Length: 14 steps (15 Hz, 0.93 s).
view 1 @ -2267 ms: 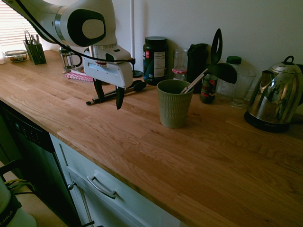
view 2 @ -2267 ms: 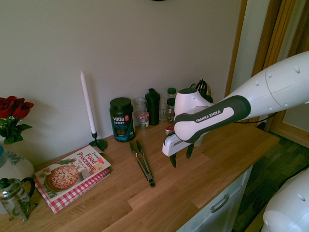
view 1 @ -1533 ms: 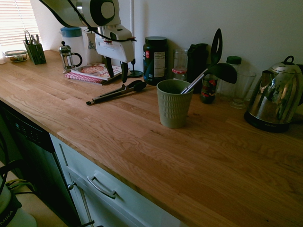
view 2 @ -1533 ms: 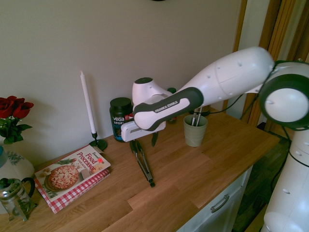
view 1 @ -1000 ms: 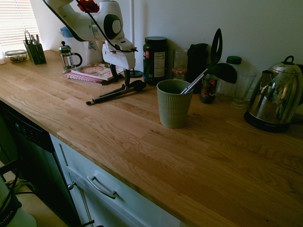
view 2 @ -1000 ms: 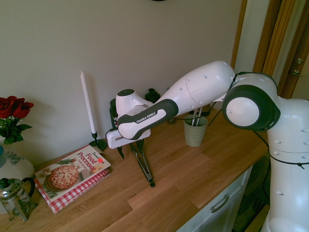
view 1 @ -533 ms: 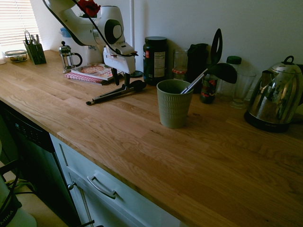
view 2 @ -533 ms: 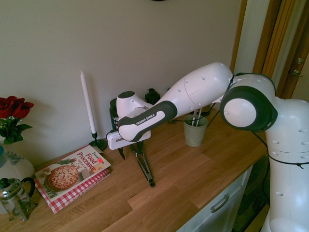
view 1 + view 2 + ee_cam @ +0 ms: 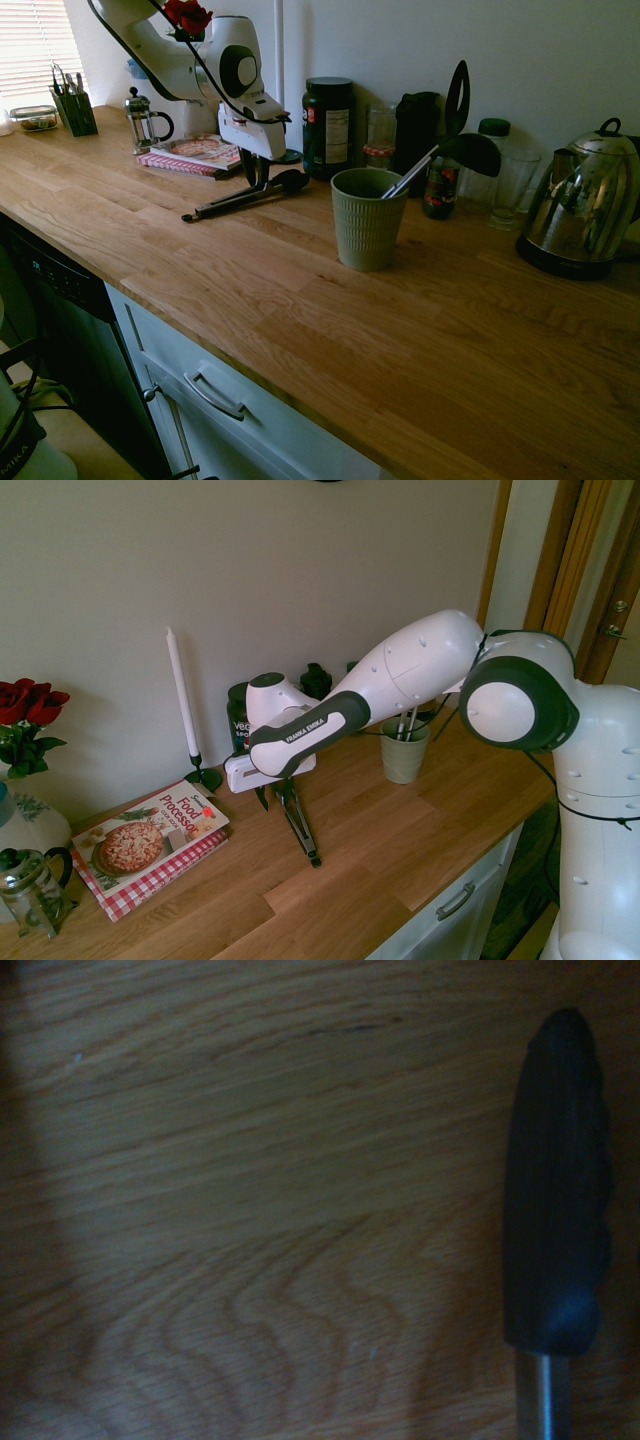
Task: Put the tongs back in the holder
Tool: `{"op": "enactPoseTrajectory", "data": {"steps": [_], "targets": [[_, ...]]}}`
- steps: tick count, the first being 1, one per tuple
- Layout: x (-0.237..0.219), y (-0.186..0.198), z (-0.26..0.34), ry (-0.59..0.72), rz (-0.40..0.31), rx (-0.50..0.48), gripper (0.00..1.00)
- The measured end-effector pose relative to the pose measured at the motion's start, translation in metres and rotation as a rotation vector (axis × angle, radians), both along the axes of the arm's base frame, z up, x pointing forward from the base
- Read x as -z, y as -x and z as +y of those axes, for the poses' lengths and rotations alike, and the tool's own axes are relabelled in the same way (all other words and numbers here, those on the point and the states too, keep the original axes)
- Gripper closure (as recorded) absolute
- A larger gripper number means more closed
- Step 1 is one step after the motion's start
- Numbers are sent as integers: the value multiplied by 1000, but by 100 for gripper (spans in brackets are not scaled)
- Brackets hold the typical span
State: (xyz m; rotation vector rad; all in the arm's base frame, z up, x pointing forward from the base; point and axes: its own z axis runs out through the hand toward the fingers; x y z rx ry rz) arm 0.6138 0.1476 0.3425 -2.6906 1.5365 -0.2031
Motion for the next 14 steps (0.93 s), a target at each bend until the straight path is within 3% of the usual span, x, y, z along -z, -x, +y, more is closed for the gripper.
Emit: {"op": "enactPoseTrajectory", "data": {"steps": [11, 14], "targets": [[2, 4, -4, 2, -2, -2, 100], [-38, 7, -3, 23, -74, -20, 100]]}}
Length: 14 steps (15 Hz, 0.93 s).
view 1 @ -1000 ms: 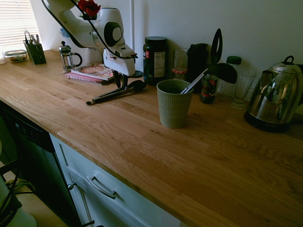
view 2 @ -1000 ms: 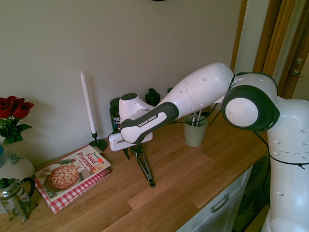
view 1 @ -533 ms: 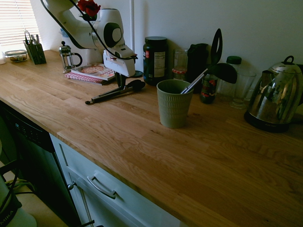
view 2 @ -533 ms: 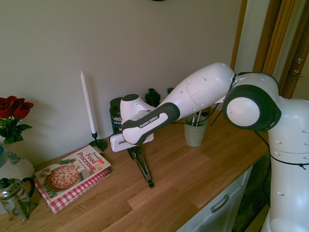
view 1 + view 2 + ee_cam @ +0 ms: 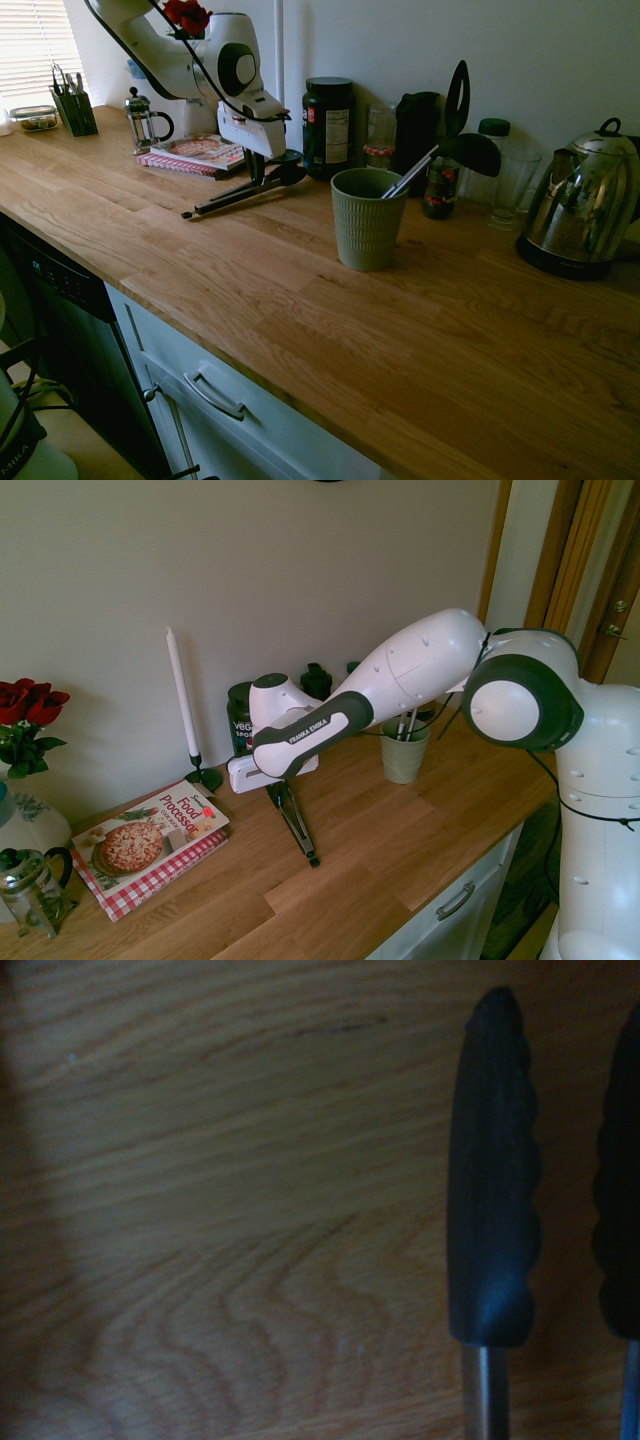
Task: Put the tongs back in the holder
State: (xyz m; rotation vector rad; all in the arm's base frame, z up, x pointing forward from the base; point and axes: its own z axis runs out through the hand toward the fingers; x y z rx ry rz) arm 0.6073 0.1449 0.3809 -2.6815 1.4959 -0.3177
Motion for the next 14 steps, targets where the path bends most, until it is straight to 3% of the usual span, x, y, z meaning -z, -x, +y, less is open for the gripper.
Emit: {"op": "enactPoseTrajectory", "data": {"steps": [4, 8, 12, 14], "targets": [[-124, 34, -7, 142, -214, 27, 100], [-215, 76, -27, 332, -407, 106, 100], [-254, 84, -101, 491, -548, 266, 100], [-240, 83, -138, 553, -532, 339, 100]]}}
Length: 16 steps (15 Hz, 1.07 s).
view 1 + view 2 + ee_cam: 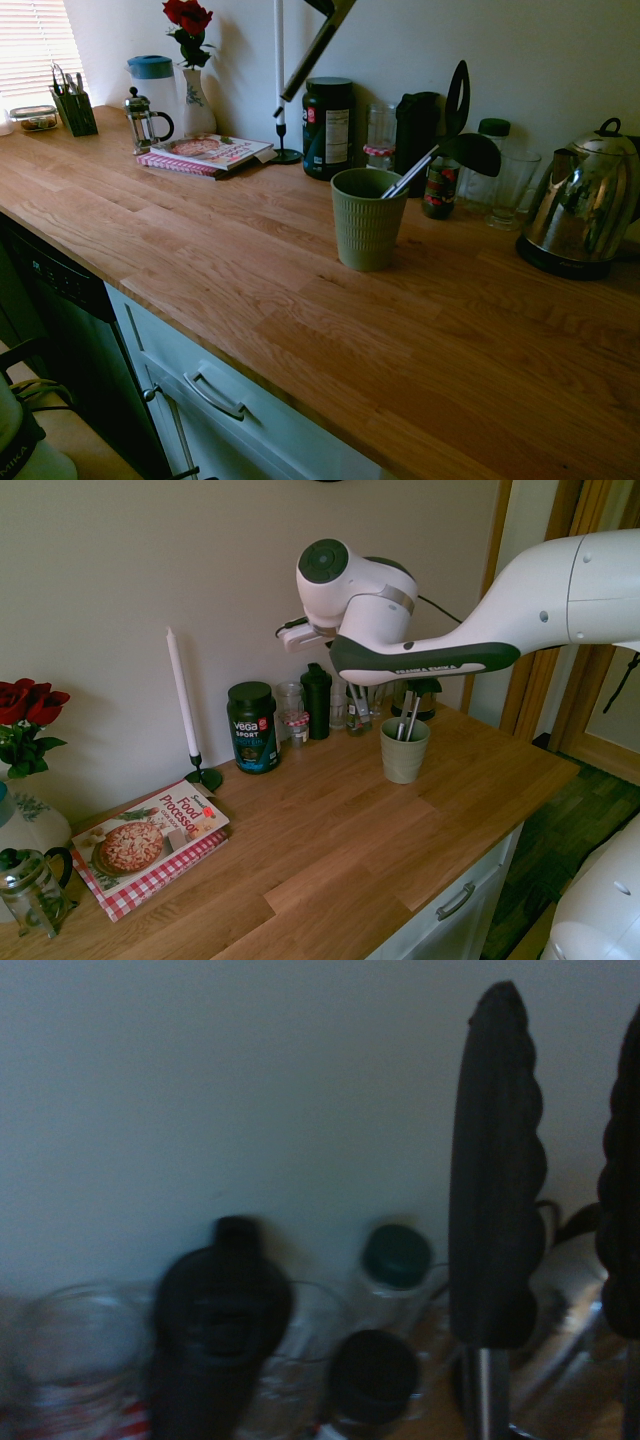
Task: Put the tongs back in the holder
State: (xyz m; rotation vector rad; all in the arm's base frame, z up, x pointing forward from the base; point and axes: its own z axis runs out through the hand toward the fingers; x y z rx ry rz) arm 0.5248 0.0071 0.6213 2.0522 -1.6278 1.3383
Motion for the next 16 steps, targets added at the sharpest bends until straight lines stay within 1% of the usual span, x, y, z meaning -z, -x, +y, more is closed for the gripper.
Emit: {"op": "enactPoseTrajectory", "data": {"steps": [1, 4, 7, 9, 12, 16], "targets": [[9, 1, -15, 13, 4, 30, 100], [13, 2, -56, 47, -56, 84, 100], [19, 6, -88, 49, -71, 120, 100], [33, 7, -95, 55, -84, 108, 100], [69, 2, -107, 40, -122, 62, 100], [115, -11, -115, 43, -117, 46, 100]]}}
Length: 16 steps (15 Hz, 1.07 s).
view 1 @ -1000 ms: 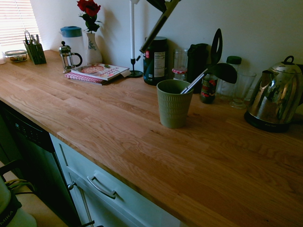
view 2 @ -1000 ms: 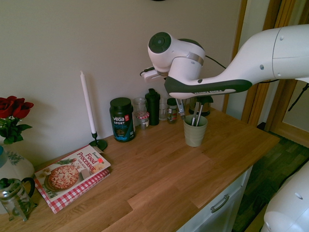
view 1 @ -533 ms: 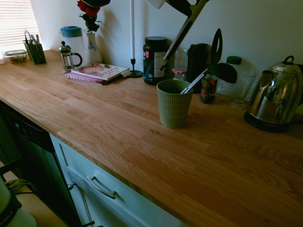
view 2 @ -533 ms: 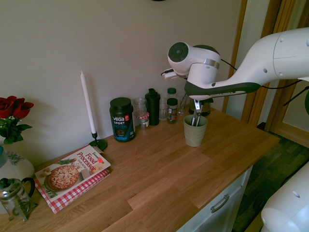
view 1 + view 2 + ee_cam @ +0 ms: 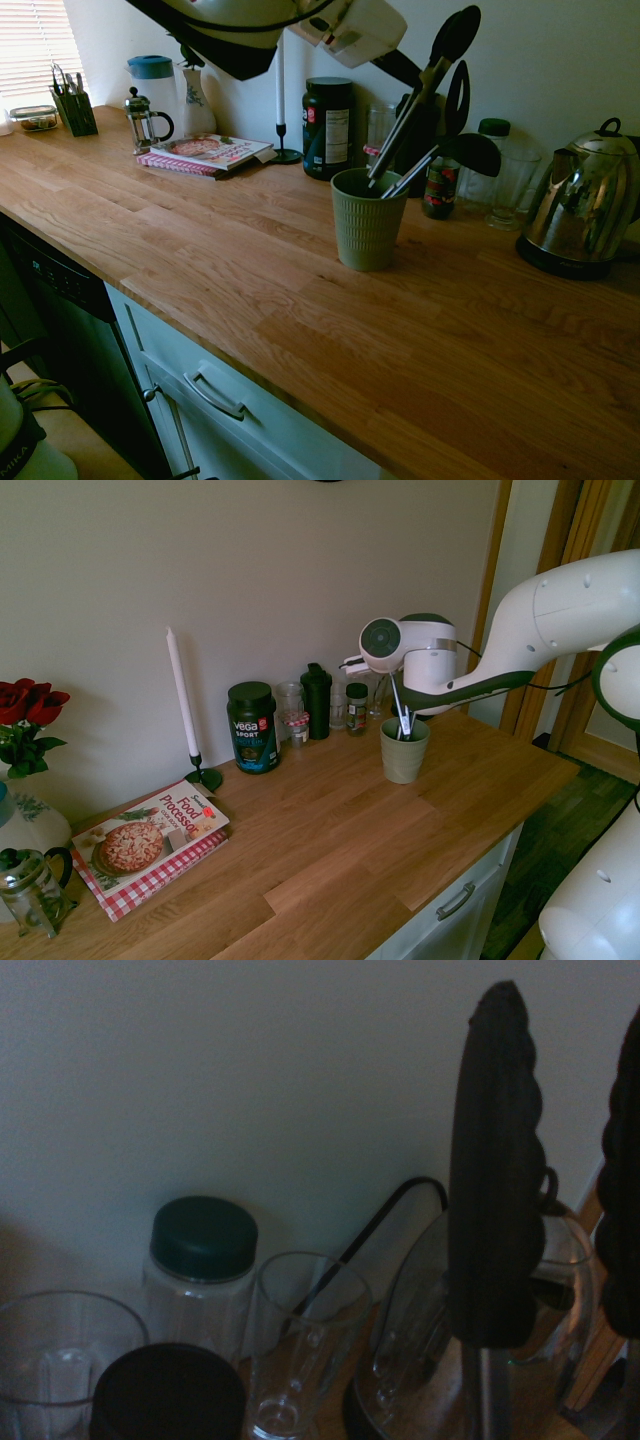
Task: Put the tongs back in the holder
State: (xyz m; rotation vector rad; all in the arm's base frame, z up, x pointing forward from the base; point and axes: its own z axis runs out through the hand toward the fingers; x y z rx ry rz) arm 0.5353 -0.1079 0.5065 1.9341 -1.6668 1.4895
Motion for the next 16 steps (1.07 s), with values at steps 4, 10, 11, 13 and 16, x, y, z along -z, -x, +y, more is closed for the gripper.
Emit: {"op": "enactPoseTrajectory", "data": {"steps": [4, 10, 11, 13, 16], "targets": [[26, 3, 5, -23, 16, -9, 100], [68, 19, 20, -50, 60, -21, 0], [68, 21, 21, -51, 61, -23, 0], [67, 22, 20, -61, 56, -13, 0], [56, 25, 16, -85, 35, 8, 0]]}}
